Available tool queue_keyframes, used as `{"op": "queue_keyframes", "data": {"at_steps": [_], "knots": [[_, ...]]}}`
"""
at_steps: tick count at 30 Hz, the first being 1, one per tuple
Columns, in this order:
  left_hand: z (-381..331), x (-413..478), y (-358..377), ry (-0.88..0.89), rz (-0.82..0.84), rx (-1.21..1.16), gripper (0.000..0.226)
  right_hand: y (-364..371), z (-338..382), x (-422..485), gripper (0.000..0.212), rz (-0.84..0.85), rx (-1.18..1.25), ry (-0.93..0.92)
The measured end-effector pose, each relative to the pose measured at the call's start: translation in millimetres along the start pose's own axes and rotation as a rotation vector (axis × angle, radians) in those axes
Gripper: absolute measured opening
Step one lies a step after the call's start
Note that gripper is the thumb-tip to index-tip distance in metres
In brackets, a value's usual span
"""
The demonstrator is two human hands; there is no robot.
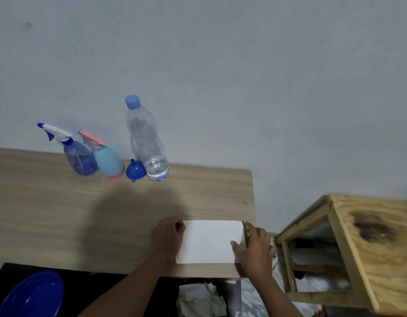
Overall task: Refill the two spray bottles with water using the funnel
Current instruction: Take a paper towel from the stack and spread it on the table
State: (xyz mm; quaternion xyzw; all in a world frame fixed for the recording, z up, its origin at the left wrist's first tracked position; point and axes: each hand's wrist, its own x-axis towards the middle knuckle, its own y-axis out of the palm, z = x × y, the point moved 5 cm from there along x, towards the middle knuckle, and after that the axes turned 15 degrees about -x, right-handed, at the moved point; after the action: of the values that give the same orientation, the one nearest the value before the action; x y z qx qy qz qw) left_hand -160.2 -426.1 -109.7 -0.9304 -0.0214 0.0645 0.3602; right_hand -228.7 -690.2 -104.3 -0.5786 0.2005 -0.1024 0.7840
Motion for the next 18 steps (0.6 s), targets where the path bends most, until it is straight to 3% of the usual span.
{"op": "queue_keyframes", "data": {"at_steps": [9, 14, 18], "knots": [[0, 2, -3, -0.005, 0.045, -0.007, 0.012, -2, 1, -2, 0.069, 0.006, 0.002, 0.000], [-5, -6, -12, 0.097, 0.014, -0.133, 0.020, -2, 3, -1, 0.069, 0.010, 0.013, -0.011], [-11, -17, -22, 0.292, -0.021, -0.189, 0.021, -3, 6, -2, 0.070, 0.021, 0.020, -0.033]]}}
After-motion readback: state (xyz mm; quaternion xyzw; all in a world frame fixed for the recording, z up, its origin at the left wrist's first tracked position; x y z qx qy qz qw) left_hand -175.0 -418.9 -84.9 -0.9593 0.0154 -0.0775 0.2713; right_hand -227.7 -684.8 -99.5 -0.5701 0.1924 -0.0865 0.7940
